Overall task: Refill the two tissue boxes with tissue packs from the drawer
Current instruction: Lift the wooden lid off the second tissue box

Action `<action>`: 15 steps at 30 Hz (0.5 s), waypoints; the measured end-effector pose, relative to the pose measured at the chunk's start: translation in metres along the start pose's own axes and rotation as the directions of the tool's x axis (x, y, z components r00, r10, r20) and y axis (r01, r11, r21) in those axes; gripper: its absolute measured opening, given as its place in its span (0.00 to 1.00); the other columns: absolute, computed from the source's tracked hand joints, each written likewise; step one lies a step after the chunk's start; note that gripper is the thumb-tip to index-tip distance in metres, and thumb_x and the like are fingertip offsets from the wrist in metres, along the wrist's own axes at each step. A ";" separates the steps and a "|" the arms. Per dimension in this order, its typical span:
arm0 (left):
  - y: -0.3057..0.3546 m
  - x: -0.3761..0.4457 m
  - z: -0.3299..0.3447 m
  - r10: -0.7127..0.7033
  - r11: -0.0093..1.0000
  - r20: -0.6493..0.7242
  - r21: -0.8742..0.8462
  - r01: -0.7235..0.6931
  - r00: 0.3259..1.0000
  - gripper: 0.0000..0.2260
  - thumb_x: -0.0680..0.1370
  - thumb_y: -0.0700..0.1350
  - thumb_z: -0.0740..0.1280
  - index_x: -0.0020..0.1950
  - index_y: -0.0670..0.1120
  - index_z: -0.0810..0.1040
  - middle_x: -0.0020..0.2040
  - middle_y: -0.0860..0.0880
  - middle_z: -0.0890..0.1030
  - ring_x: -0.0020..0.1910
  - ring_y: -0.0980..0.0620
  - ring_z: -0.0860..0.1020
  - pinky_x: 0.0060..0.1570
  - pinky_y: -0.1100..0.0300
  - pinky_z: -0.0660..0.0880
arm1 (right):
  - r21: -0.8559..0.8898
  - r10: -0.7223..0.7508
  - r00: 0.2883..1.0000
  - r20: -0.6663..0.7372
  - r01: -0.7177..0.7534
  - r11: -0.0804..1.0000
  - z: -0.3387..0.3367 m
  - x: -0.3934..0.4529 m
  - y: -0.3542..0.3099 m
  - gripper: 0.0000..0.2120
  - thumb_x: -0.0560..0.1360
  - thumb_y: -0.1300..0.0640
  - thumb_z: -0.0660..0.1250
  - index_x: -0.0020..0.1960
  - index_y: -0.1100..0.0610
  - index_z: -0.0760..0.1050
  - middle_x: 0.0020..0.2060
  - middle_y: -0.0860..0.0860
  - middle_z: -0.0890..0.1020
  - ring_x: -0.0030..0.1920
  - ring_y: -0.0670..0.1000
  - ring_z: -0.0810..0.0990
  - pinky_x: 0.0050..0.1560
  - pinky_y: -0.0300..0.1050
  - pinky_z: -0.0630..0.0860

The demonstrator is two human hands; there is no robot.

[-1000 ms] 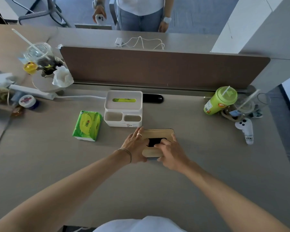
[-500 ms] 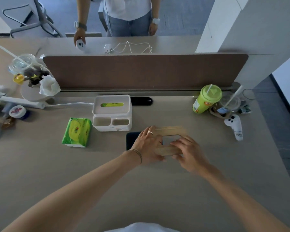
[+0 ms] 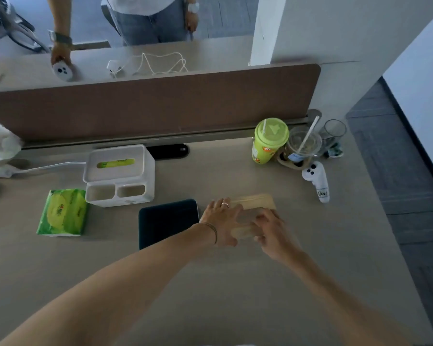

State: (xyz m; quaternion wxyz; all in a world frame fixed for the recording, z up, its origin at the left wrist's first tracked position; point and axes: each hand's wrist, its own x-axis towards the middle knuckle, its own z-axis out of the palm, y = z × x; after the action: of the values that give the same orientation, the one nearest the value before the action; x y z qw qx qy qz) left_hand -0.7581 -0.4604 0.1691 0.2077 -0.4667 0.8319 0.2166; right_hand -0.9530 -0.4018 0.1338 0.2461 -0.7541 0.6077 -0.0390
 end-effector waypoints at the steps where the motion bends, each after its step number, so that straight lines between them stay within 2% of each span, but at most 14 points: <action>1: 0.001 0.006 0.003 0.000 1.000 0.004 -0.013 0.000 1.000 0.44 0.65 0.60 0.76 0.74 0.53 0.59 0.77 0.39 0.58 0.76 0.39 0.58 0.75 0.44 0.56 | -0.004 0.006 1.000 0.004 -0.006 1.000 0.001 0.001 0.003 0.18 0.69 0.54 0.76 0.58 0.54 0.80 0.59 0.50 0.75 0.64 0.55 0.74 0.59 0.51 0.77; 5: -0.003 0.029 0.011 0.016 1.000 -0.037 0.003 -0.016 0.999 0.48 0.63 0.57 0.76 0.77 0.54 0.54 0.77 0.41 0.56 0.77 0.40 0.56 0.76 0.43 0.53 | 0.027 0.004 0.999 -0.042 -0.003 1.000 0.009 0.010 0.016 0.17 0.65 0.56 0.79 0.52 0.55 0.80 0.53 0.51 0.78 0.59 0.58 0.77 0.56 0.53 0.78; 11: -0.002 0.044 0.024 0.018 1.000 -0.040 0.002 -0.018 0.999 0.47 0.68 0.52 0.73 0.79 0.52 0.49 0.79 0.41 0.51 0.79 0.40 0.49 0.77 0.43 0.50 | -0.013 -0.015 0.998 -0.057 0.014 1.000 0.026 0.016 0.031 0.23 0.64 0.53 0.80 0.57 0.54 0.80 0.52 0.50 0.77 0.58 0.56 0.76 0.59 0.52 0.77; 15: 0.002 0.042 0.030 0.041 0.994 0.016 0.103 -0.042 0.999 0.46 0.73 0.48 0.71 0.81 0.51 0.45 0.81 0.38 0.45 0.80 0.38 0.46 0.76 0.45 0.54 | -0.037 0.023 0.999 -0.021 -0.024 0.999 0.031 0.008 0.027 0.20 0.65 0.56 0.77 0.55 0.53 0.79 0.52 0.50 0.77 0.58 0.57 0.76 0.59 0.53 0.76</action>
State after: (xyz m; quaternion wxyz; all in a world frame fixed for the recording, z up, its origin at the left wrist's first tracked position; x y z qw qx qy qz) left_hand -0.7756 -0.4714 0.1221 0.2327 -0.4365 0.8501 0.1807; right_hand -0.9642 -0.4033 0.0931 0.2261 -0.7508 0.6198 -0.0326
